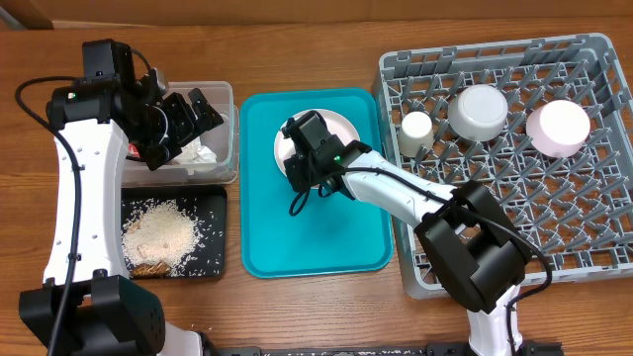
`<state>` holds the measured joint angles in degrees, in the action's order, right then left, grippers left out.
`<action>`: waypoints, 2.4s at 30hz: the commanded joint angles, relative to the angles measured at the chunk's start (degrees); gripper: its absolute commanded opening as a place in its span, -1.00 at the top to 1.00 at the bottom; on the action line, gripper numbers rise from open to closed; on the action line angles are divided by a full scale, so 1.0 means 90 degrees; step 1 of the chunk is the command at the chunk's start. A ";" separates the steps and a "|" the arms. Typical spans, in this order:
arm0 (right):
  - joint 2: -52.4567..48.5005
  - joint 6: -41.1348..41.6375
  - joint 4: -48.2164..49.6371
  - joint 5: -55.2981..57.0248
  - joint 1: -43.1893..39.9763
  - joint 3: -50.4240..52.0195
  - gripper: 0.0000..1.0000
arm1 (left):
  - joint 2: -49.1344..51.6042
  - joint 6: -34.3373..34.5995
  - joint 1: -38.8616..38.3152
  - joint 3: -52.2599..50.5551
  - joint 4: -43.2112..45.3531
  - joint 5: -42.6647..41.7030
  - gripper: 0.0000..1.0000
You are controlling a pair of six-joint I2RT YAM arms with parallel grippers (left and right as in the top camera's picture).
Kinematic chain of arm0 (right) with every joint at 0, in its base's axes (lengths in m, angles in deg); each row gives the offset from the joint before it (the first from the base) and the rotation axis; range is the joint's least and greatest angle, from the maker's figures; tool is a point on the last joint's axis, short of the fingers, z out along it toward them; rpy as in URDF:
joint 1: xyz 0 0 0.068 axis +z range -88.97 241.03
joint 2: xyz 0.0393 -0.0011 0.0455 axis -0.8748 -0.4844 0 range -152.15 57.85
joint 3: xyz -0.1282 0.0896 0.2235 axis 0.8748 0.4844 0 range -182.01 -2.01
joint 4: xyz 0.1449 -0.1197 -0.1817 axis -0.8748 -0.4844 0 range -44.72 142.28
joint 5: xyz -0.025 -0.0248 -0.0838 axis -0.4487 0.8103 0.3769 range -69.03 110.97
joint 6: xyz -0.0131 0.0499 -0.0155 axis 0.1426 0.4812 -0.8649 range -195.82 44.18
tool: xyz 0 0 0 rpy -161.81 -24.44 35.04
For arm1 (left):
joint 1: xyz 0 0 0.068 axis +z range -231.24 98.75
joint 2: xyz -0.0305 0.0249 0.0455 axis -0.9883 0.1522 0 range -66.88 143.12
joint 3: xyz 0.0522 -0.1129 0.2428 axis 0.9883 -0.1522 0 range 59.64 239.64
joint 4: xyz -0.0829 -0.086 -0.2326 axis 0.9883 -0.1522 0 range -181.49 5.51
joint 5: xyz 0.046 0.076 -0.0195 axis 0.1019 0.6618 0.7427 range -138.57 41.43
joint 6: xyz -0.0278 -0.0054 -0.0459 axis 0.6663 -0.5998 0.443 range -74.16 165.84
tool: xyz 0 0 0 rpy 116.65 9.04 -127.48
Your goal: Sort waste into correct bins and load items into the dishwasher
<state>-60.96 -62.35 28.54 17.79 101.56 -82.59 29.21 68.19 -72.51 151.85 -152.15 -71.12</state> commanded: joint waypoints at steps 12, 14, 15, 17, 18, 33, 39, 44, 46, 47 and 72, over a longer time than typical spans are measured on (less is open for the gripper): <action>-0.0102 0.0372 -0.0017 -0.0381 0.0002 0.0119 0.91 | -0.0180 0.0039 -0.0015 0.0155 0.0022 -0.0095 -0.99; -0.0102 0.0369 -0.0022 -0.0520 0.0002 0.0124 0.91 | -0.0180 0.0041 -0.0015 0.0155 0.0022 -0.0095 -1.00; -0.0102 0.0372 -0.0034 -0.0556 0.0002 0.0124 0.91 | -0.0180 0.0039 -0.0015 0.0155 0.0022 -0.0095 -1.00; -0.0102 0.0374 -0.0073 -0.0627 0.0002 0.0124 0.90 | -0.0180 0.0041 -0.0015 0.0155 0.0022 -0.0095 -1.00; -0.0102 0.0374 -0.0107 -0.0695 0.0002 0.0124 0.91 | -0.0180 0.0041 -0.0015 0.0155 0.0022 -0.0095 -1.00; -0.0102 0.0709 -0.0420 -0.2453 0.0114 0.0124 0.90 | -0.0180 0.0039 -0.0015 0.0155 0.0022 -0.0095 -1.00; -0.0102 0.0702 -0.0418 -0.2936 0.0488 0.0124 0.89 | -0.0180 0.0039 -0.0015 0.0155 0.0022 -0.0095 -1.00; -0.0058 0.0593 -0.0401 -0.2157 0.0651 0.0027 0.81 | -0.0180 0.0039 -0.0015 0.0155 0.0022 -0.0095 -0.99; 0.0032 0.0425 -0.0464 -0.1841 0.0578 -0.0100 0.81 | -0.0180 0.0039 -0.0015 0.0155 0.0022 -0.0095 -1.00; 0.0109 0.0367 -0.0527 -0.1736 0.0505 -0.0187 0.81 | -0.0180 0.0039 -0.0015 0.0155 0.0022 -0.0095 -0.99; 0.0612 -0.0551 -0.0952 0.0197 -0.0726 -0.0539 0.18 | -0.0180 0.0041 -0.0015 0.0155 0.0022 -0.0095 -0.99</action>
<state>-55.78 -63.70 20.03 16.80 94.87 -88.09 29.21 68.19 -72.51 151.85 -152.13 -71.12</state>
